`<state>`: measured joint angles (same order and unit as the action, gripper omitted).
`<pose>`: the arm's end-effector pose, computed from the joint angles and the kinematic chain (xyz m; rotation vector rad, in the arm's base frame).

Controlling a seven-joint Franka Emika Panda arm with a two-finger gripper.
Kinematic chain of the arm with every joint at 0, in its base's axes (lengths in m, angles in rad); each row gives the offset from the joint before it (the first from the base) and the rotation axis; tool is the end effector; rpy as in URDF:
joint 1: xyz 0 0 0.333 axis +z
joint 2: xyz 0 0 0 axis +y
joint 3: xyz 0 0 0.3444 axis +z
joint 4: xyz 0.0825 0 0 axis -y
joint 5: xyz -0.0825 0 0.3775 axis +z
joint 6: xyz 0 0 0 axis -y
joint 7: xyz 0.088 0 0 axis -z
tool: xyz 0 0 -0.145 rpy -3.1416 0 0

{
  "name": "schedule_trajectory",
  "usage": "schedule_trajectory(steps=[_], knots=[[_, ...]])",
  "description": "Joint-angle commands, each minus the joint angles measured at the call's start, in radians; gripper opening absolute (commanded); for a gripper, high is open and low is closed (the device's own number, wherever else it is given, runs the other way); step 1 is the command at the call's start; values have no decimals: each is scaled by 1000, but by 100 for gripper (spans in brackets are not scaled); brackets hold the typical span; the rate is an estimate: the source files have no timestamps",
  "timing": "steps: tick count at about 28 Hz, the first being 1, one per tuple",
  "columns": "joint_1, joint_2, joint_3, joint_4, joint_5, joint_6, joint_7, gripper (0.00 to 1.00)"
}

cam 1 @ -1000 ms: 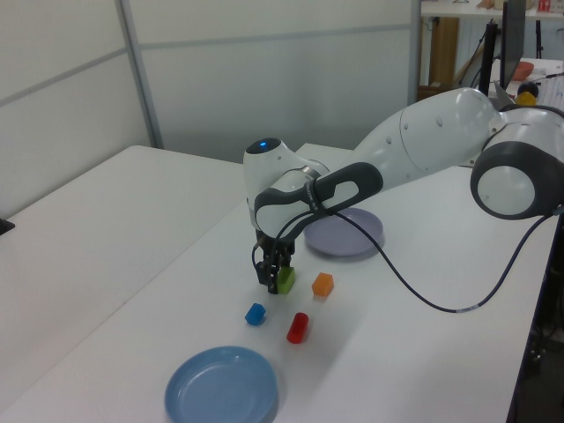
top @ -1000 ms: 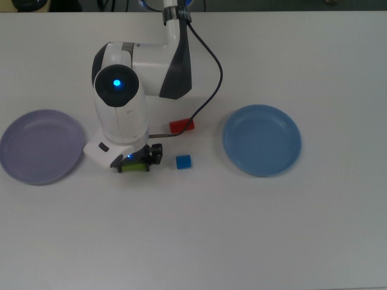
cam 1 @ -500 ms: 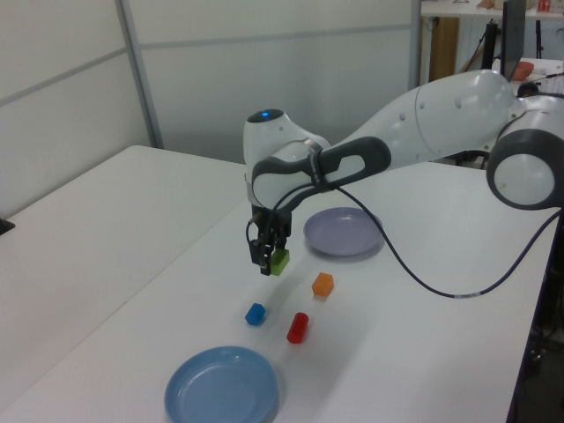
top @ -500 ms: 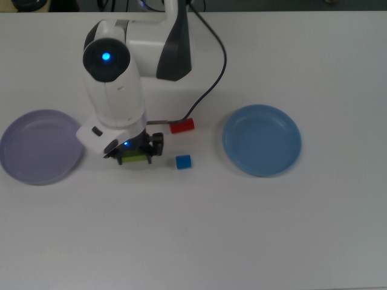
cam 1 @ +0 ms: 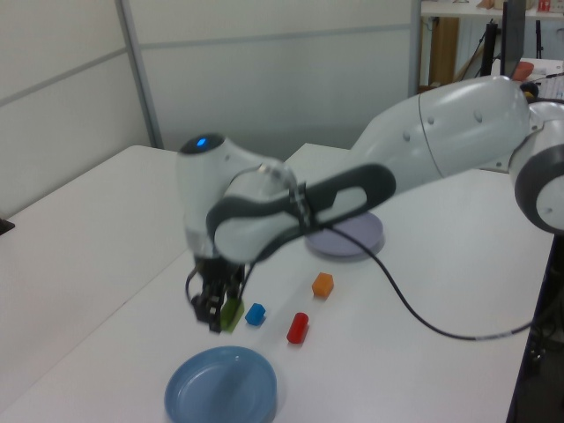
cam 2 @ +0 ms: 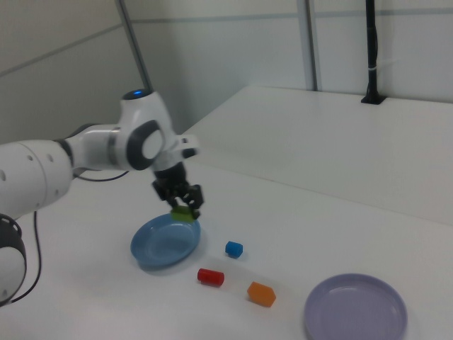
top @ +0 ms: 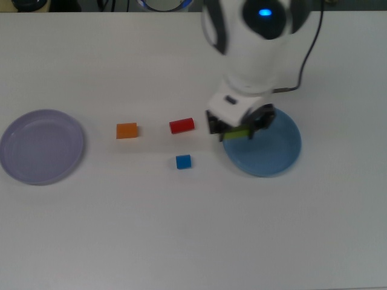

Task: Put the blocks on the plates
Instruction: 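Carry the green block to the light blue plate and release it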

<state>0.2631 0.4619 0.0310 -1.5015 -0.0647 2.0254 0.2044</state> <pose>0.6769 0.1955 0.3973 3.1061 0.1751 0.1113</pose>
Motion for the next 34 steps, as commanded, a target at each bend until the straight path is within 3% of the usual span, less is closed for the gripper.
schedule_trajectory(steps=[1, 5, 12, 15, 17, 18, 19, 28, 34], knots=[[70, 29, -16, -11, -69, 1, 98, 1], [111, 43, -16, -11, -86, 35, 125, 2], [143, 103, -16, -13, -179, 84, 222, 7], [143, 107, -14, -13, -176, 88, 225, 19], [143, 107, -16, -14, -173, 87, 224, 32], [143, 106, -14, -17, -178, 87, 218, 71], [143, 107, -16, -19, -181, 87, 219, 100], [143, 78, -22, -14, -170, 73, 231, 100], [68, 12, -29, -31, -116, 15, 217, 100]])
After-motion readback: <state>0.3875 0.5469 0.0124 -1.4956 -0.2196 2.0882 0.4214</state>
